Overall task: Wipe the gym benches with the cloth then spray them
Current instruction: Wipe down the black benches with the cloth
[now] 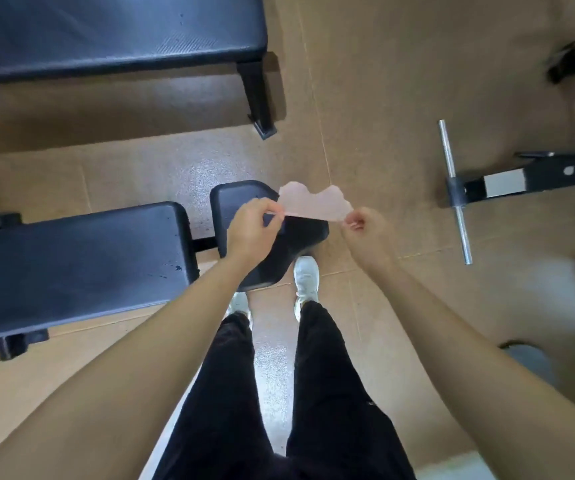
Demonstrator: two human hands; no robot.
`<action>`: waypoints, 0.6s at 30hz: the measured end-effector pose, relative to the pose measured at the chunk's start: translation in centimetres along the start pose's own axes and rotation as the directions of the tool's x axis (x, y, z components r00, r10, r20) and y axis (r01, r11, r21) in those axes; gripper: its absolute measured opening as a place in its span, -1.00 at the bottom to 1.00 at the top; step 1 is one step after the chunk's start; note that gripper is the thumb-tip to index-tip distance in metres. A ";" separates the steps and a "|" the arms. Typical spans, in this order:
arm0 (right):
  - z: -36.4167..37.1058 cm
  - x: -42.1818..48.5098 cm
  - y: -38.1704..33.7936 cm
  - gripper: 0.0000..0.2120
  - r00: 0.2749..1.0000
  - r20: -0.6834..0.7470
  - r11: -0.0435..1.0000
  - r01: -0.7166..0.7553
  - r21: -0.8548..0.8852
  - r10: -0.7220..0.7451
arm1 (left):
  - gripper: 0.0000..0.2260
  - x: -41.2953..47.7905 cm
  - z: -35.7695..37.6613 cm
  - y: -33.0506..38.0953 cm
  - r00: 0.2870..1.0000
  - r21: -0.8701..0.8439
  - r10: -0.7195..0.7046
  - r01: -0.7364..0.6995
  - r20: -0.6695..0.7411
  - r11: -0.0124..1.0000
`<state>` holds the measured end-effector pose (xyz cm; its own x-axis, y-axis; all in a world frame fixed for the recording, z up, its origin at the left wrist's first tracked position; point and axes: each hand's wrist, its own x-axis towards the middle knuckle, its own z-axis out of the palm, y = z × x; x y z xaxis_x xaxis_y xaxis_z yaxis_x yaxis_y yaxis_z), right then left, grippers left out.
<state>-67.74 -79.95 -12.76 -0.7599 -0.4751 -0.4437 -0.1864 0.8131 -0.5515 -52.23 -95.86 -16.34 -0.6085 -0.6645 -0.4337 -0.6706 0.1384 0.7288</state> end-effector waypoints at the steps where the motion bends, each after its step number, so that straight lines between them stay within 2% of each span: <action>1: 1.5 0.6 1.4 -0.95 1.000 0.000 1.000 0.020 0.001 -0.020 | -0.91 0.6 1.2 -1.1 1.000 0.041 -0.006 0.006 -0.005 0.999; 3: 4.8 1.6 4.1 -0.94 0.996 0.068 0.998 0.055 -0.030 -0.053 | -0.88 1.2 3.5 -3.5 0.999 0.132 -0.043 0.045 -0.025 0.990; 6: 9.5 2.6 7.9 -0.66 0.938 0.347 0.990 0.025 -0.139 0.025 | -0.86 1.8 6.7 -7.4 0.995 0.228 -0.087 0.096 -0.047 0.969; 7: 10.6 2.9 9.0 -0.60 0.910 0.414 0.984 0.058 -0.169 0.018 | -0.85 1.7 7.5 -8.7 0.993 0.261 -0.107 0.114 -0.038 0.959; 9: 11.9 3.7 10.0 -0.58 0.901 0.429 0.962 0.171 -0.212 -0.065 | -0.86 1.1 9.0 -11.0 0.990 0.311 -0.139 0.129 0.011 0.942; 11: 12.7 5.3 10.3 -0.58 0.908 0.353 0.910 0.325 -0.257 -0.225 | -0.80 0.4 9.9 -12.7 0.992 0.318 -0.118 0.101 0.033 0.943; 13: 13.8 7.2 10.4 -0.49 0.865 0.318 0.791 0.489 -0.367 -0.387 | -0.72 -0.4 10.3 -13.8 0.997 0.293 -0.071 0.065 0.008 0.954; 14: 14.4 8.2 10.4 -0.41 0.829 0.357 0.710 0.556 -0.432 -0.431 | -0.68 -0.8 10.5 -14.2 0.997 0.277 -0.073 0.078 -0.028 0.958; 16: 15.8 10.2 10.5 -0.29 0.746 0.459 0.546 0.666 -0.508 -0.482 | -0.61 -1.9 10.6 -14.9 0.977 0.202 -0.156 0.183 -0.143 0.962; 18: 17.3 12.0 10.9 -0.26 0.660 0.503 0.440 0.749 -0.496 -0.557 | -0.53 -2.9 10.8 -15.0 0.918 0.083 -0.297 0.328 -0.262 0.941</action>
<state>-68.14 -82.65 -36.29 -0.0845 -0.9361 -0.3414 -0.9598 0.1685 -0.2244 -44.94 -88.08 -31.74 -0.2485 -0.8438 -0.4756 -0.8656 -0.0269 0.5000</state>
